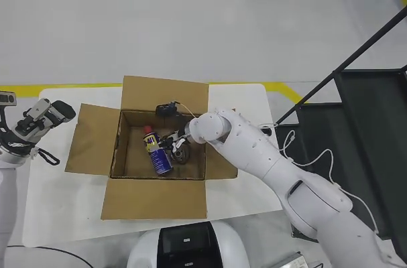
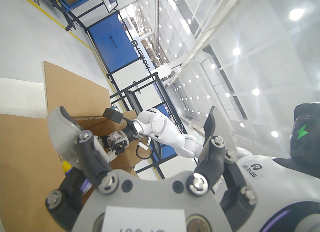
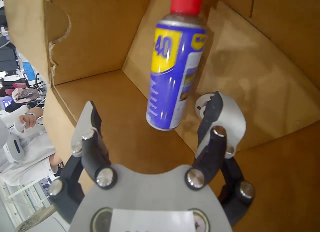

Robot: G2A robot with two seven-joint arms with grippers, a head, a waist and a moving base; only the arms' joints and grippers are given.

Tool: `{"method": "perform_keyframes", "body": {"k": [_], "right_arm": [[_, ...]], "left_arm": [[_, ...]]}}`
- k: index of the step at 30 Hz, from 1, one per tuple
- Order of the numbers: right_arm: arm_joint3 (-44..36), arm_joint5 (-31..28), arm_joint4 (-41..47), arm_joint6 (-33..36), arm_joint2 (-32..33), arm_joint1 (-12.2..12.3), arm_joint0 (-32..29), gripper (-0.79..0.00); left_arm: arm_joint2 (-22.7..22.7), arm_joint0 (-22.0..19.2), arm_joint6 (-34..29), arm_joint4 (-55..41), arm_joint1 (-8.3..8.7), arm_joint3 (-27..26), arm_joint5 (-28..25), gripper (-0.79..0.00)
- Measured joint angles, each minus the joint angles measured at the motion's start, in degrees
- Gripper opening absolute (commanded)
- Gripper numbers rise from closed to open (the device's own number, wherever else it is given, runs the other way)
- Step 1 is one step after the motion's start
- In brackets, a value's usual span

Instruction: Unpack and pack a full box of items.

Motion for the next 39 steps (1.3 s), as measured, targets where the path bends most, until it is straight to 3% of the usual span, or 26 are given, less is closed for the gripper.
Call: {"method": "perform_keyframes", "body": {"k": [7, 13, 20, 26, 32, 39], "right_arm": [[-13.98, -12.57, -1.45, -2.65, 9.71, 4.49, -6.84, 0.0], [-33.25, -16.96, 0.11, 1.21, 24.98, 9.78, -19.88, 0.0], [-51.22, -28.43, -0.24, -0.17, 43.37, 13.46, -34.72, 0.0], [-54.8, -25.79, -7.69, -6.6, 56.67, 14.87, -47.15, 0.0], [-55.75, -23.34, -16.23, -10.66, 62.95, 15.44, -55.48, 0.0], [-53.87, -17.58, -23.53, -11.0, 65.88, 16.0, -57.52, 0.0]], "left_arm": [[0.0, 0.0, 0.0, 0.0, 0.0, 0.0, 0.0, 0.0], [0.0, 0.0, 0.0, 0.0, 0.0, 0.0, 0.0, 0.0], [0.0, 0.0, 0.0, 0.0, 0.0, 0.0, 0.0, 0.0], [0.0, 0.0, 0.0, 0.0, 0.0, 0.0, 0.0, 0.0], [0.0, 0.0, 0.0, 0.0, 0.0, 0.0, 0.0, 0.0], [0.0, 0.0, 0.0, 0.0, 0.0, 0.0, 0.0, 0.0]]}}
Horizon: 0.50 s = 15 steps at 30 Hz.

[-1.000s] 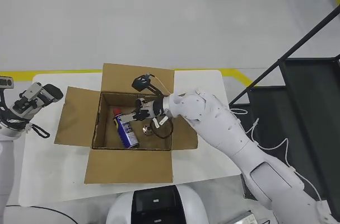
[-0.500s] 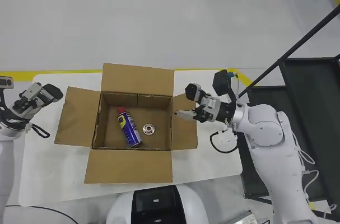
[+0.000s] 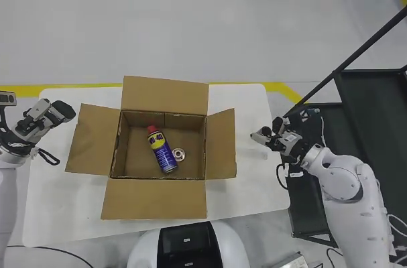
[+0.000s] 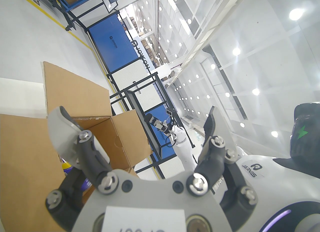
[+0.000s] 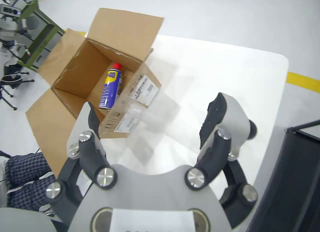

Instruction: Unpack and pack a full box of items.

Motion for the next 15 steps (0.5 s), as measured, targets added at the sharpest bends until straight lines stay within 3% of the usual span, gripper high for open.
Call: {"method": "perform_keyframes", "body": {"k": [8, 15], "right_arm": [[3.3, 4.66, -8.4, 1.07, -0.15, 0.6, 1.9, 0.0], [3.51, 5.14, -8.97, 1.2, -0.45, 0.63, 2.2, 0.0]], "left_arm": [[0.0, 0.0, 0.0, 0.0, 0.0, 0.0, 0.0, 0.0], [0.0, 0.0, 0.0, 0.0, 0.0, 0.0, 0.0, 0.0]]}}
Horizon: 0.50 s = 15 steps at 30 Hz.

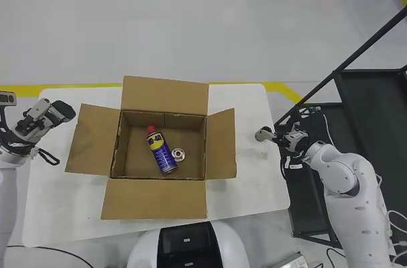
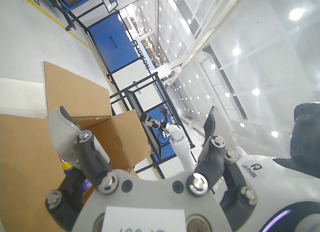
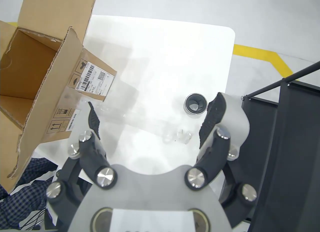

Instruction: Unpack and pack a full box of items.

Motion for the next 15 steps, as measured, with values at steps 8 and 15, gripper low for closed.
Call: {"method": "perform_keyframes", "body": {"k": [8, 15], "right_arm": [[0.78, 0.6, -0.69, 0.36, -0.26, 0.04, 0.18, 0.0], [10.4, 6.1, -5.73, 2.55, -5.13, 0.08, 6.07, 0.0]], "left_arm": [[0.0, 0.0, 0.0, 0.0, 0.0, 0.0, 0.0, 0.0], [0.0, 0.0, 0.0, 0.0, 0.0, 0.0, 0.0, 0.0]]}}
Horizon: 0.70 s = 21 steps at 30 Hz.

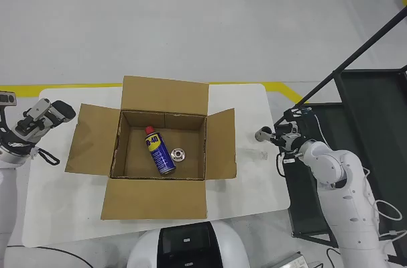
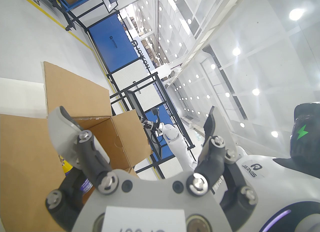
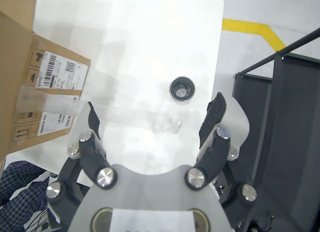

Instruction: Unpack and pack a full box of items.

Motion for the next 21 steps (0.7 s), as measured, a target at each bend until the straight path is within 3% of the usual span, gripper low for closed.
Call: {"method": "perform_keyframes", "body": {"k": [12, 21], "right_arm": [[17.11, 3.01, -4.31, -0.26, -9.72, -0.7, 12.09, 0.0], [25.63, 5.85, -6.54, -0.75, -14.01, -1.28, 18.04, 0.0]], "left_arm": [[0.0, 0.0, 0.0, 0.0, 0.0, 0.0, 0.0, 0.0], [0.0, 0.0, 0.0, 0.0, 0.0, 0.0, 0.0, 0.0]]}}
